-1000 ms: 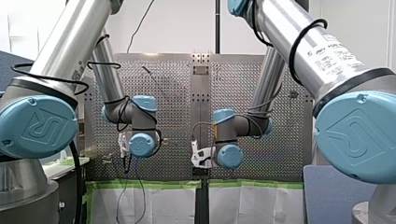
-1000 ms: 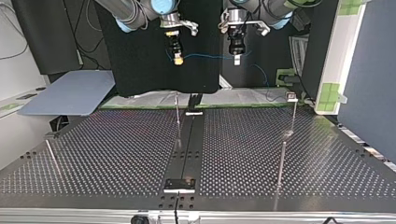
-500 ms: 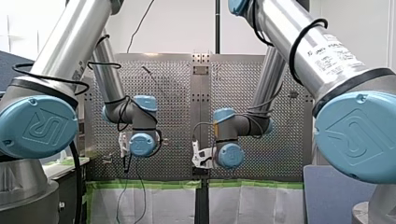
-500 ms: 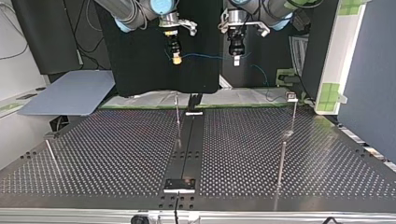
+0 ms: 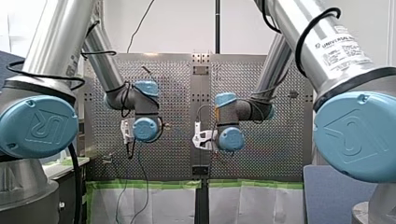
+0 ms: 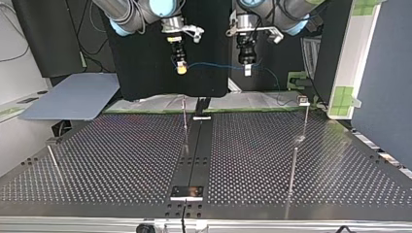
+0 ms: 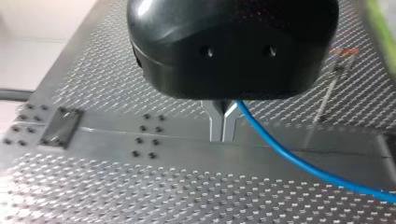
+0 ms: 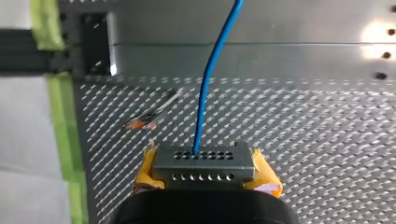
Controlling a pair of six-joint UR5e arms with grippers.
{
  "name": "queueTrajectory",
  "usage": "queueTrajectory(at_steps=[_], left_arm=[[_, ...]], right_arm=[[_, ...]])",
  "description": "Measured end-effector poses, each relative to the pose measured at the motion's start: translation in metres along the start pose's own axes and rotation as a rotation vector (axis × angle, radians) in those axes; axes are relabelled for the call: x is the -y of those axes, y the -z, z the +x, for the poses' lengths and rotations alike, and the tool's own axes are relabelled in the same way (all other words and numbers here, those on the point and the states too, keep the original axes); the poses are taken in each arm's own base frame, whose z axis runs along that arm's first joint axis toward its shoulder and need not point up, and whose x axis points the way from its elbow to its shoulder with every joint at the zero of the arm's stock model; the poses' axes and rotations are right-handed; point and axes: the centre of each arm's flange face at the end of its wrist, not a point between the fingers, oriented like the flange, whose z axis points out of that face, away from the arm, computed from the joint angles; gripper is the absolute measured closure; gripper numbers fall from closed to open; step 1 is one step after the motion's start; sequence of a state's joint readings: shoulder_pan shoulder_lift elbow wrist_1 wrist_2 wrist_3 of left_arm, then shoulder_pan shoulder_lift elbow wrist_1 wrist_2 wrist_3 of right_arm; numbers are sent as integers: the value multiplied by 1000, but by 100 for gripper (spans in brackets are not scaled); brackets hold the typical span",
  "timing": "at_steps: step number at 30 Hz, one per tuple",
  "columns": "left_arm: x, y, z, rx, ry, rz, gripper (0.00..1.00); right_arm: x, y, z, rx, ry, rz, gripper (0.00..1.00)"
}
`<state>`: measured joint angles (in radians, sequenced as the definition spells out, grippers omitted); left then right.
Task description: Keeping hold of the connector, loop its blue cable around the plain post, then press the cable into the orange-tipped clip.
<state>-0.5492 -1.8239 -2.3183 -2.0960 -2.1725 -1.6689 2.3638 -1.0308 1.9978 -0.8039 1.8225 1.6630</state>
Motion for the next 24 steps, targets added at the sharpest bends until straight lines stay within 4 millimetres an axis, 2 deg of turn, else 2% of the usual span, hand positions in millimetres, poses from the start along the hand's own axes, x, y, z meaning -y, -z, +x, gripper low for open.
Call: queueTrajectory(at_steps=[12,24], left_arm=[[7,-20,-64,74,113,-77,100],[5,-27,-124,129,232,-108,100]], right_arm=[[10,-15,79,-82,-64,21,100],[16,-24,168,-175,-142,62,100]])
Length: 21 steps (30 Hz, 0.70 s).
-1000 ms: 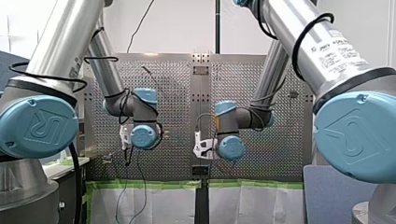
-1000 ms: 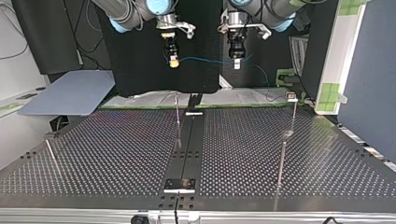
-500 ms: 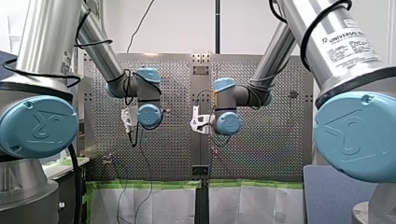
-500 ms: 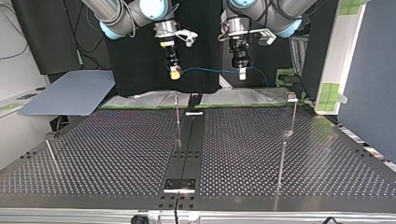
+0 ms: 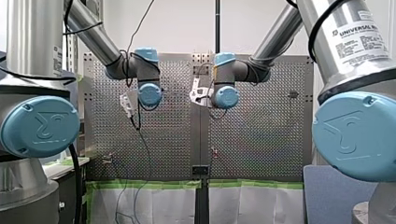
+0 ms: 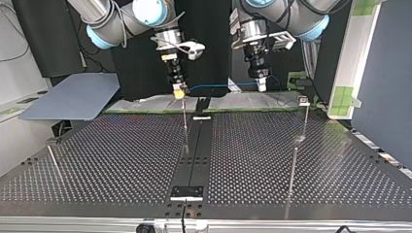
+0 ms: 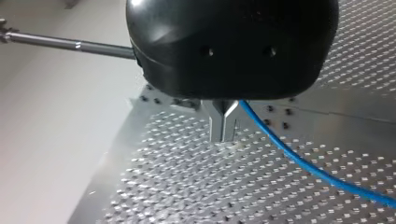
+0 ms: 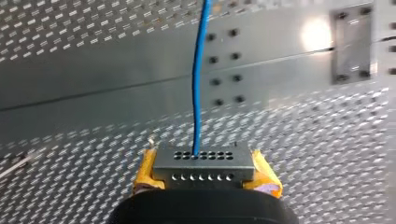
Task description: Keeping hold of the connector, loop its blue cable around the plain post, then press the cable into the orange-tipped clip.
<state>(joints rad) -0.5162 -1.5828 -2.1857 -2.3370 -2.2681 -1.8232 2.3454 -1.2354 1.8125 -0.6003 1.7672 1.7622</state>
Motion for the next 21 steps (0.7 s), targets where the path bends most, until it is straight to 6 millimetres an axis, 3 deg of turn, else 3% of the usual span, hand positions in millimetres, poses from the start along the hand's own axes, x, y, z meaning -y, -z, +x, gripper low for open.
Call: queueTrajectory(at_steps=[15,21], left_arm=[[17,-26,-86,96,59,-35,100],[20,-46,-109,113,46,-51,100]], right_arm=[[17,-12,127,-123,-16,86,100],[20,-8,180,-174,-15,116,100]])
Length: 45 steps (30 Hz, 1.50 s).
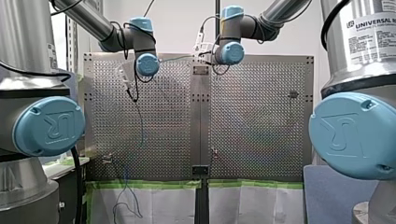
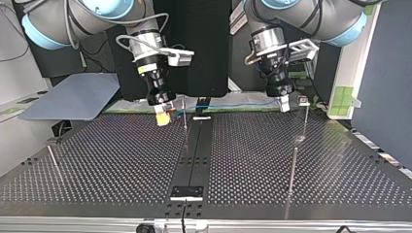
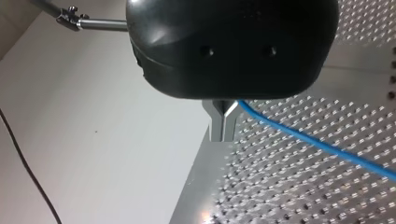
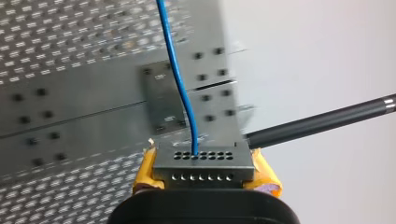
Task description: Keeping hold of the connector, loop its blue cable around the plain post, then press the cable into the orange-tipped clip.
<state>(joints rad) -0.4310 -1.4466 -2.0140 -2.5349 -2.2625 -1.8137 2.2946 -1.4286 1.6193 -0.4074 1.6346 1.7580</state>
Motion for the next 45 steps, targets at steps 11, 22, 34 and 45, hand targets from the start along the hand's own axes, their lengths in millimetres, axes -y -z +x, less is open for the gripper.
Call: queueTrajectory(at_steps=[11,22,34,45], left_arm=[[0,-49,-34,16,-5,5,100],[-10,-106,-51,-10,-47,2,100],[-31,-163,-72,-17,-71,3,100],[-79,-212,-34,-52,-83,-6,100]], right_arm=[[8,-15,38,0,7,49,100],[10,-48,34,1,9,95,100],[17,-80,47,-47,13,136,100],[15,-110,55,-91,27,147,100]])
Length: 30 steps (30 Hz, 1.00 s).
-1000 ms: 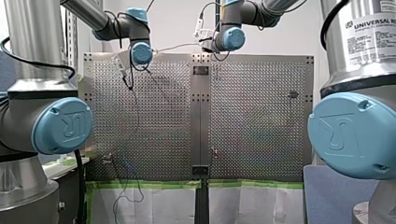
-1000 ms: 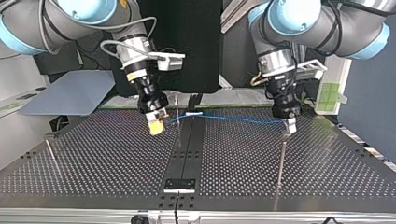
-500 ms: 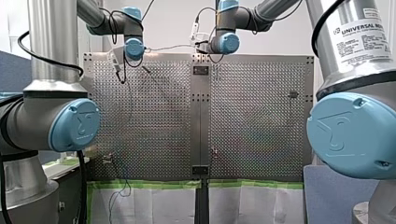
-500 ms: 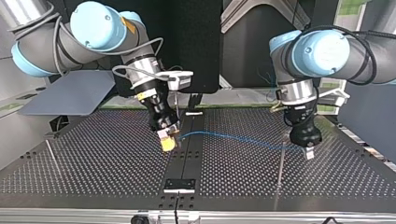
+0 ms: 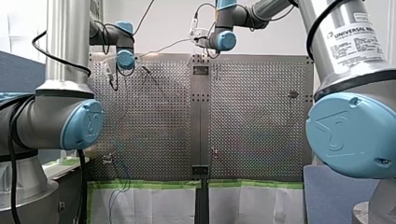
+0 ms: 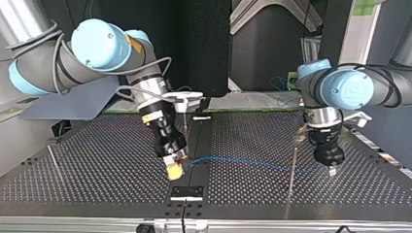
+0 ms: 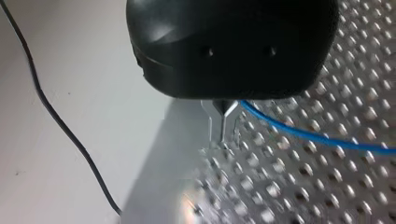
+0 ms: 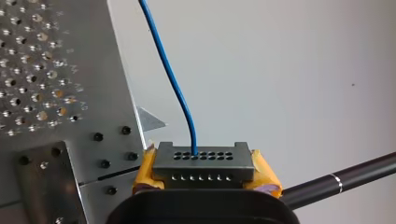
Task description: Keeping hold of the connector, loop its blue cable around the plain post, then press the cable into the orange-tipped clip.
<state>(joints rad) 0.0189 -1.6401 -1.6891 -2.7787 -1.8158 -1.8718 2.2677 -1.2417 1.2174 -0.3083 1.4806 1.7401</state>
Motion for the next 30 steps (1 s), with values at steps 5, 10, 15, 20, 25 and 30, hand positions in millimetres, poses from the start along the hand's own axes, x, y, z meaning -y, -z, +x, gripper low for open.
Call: queueTrajectory(at_steps=[5,10,15,20,25,30], left_arm=[[-18,-15,4,6,12,3,100],[-45,-34,19,-17,22,-4,100],[-61,-46,30,-33,30,12,100],[-59,-48,32,-39,42,51,100],[-55,-49,43,-66,53,79,100],[-56,-50,66,-114,54,80,100]], right_arm=[[-2,-4,-11,15,15,-1,100],[-4,-5,-22,30,20,-2,100],[-8,-7,-42,64,35,-3,100],[-8,-8,-56,87,39,12,100],[-10,-5,-75,135,49,9,100],[-16,2,-99,192,69,-14,100]])
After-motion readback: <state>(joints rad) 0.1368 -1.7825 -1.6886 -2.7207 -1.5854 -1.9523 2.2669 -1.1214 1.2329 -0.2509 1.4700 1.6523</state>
